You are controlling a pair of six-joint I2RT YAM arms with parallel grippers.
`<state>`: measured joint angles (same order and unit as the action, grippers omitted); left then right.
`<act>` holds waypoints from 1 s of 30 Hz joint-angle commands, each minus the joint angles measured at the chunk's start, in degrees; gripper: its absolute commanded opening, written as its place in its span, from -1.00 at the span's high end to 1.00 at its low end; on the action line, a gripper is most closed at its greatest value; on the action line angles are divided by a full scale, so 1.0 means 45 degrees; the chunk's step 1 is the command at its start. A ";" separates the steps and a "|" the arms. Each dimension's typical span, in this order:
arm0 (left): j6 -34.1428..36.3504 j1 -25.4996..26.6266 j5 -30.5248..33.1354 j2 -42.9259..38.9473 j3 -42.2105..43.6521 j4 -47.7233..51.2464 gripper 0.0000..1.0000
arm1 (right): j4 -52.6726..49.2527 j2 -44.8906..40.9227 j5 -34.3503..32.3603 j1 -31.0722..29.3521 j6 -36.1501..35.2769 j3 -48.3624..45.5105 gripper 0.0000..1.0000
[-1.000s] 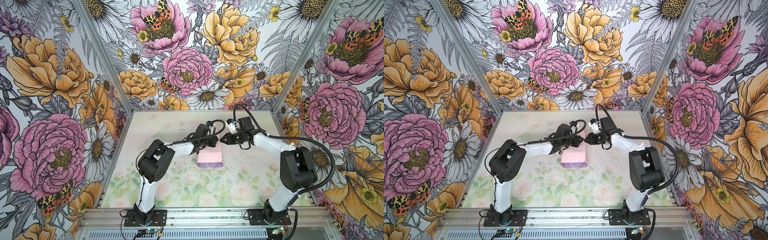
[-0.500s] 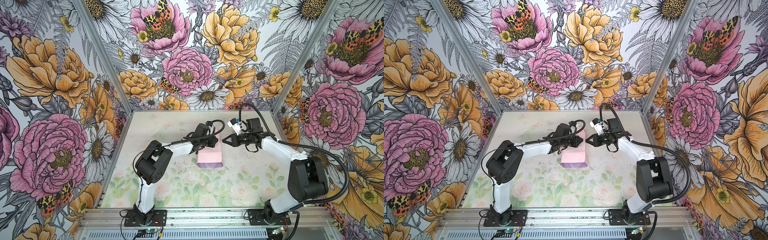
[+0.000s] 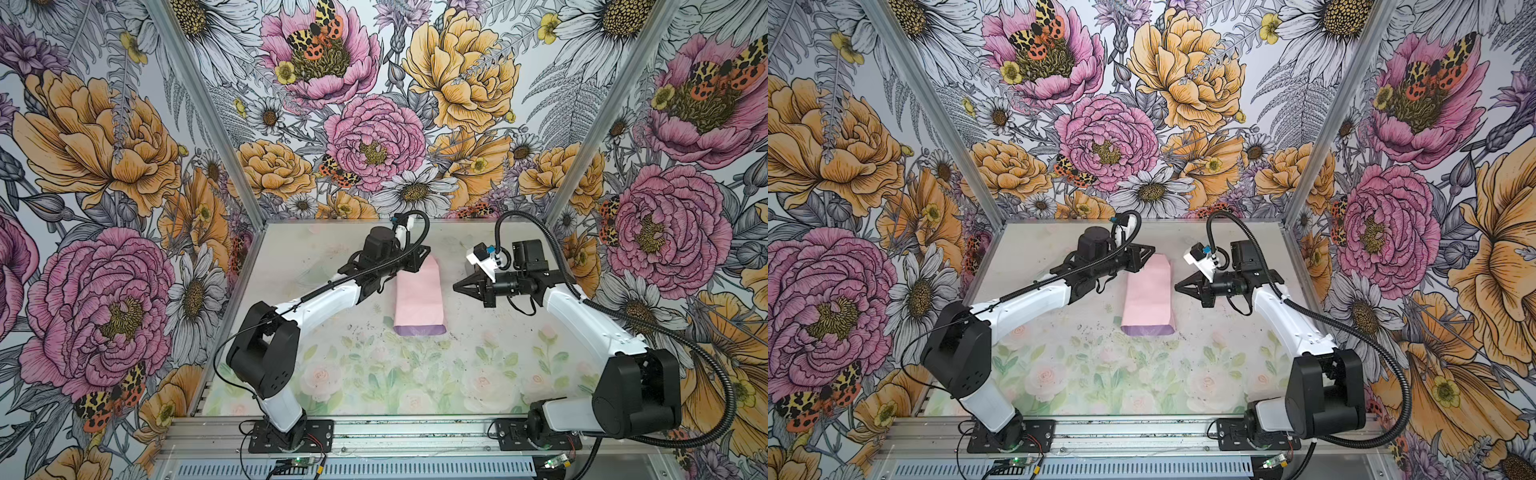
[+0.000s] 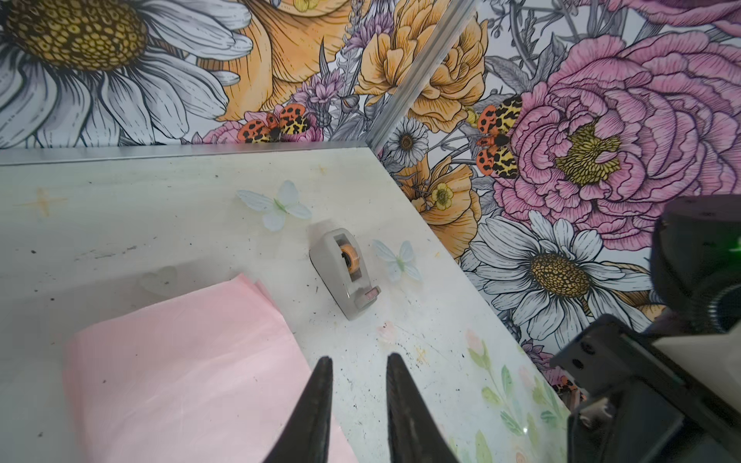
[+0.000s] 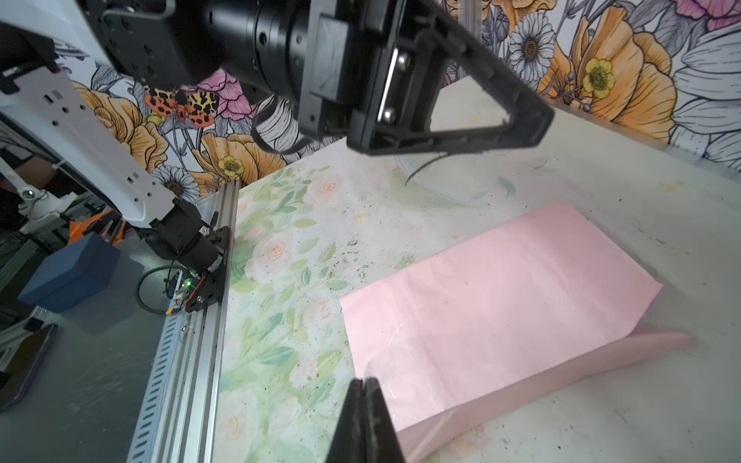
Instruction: Wrap the gift box in paper
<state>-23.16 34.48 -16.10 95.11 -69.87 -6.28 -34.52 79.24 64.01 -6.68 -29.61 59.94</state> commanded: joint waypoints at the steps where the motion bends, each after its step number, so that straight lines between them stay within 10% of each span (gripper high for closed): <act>1: 0.0044 -0.0420 -0.0572 -0.0629 0.0856 -0.0357 0.47 | -0.1292 -0.0051 0.0163 -0.0015 -0.2088 0.0596 1.00; 15: 0.1114 -0.1336 -0.1938 -0.1164 0.1589 0.0450 0.51 | -0.9996 0.5660 -0.5103 -0.1496 -0.6083 0.6943 1.00; 30: 0.1959 -0.0956 -0.2100 -0.0406 0.1246 0.1021 0.54 | -1.4223 1.1410 -0.6997 -0.2139 -0.7228 1.4152 1.00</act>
<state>-16.47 29.61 -24.75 92.58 -62.67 -2.76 -91.77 127.90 34.22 -15.97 -59.90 119.42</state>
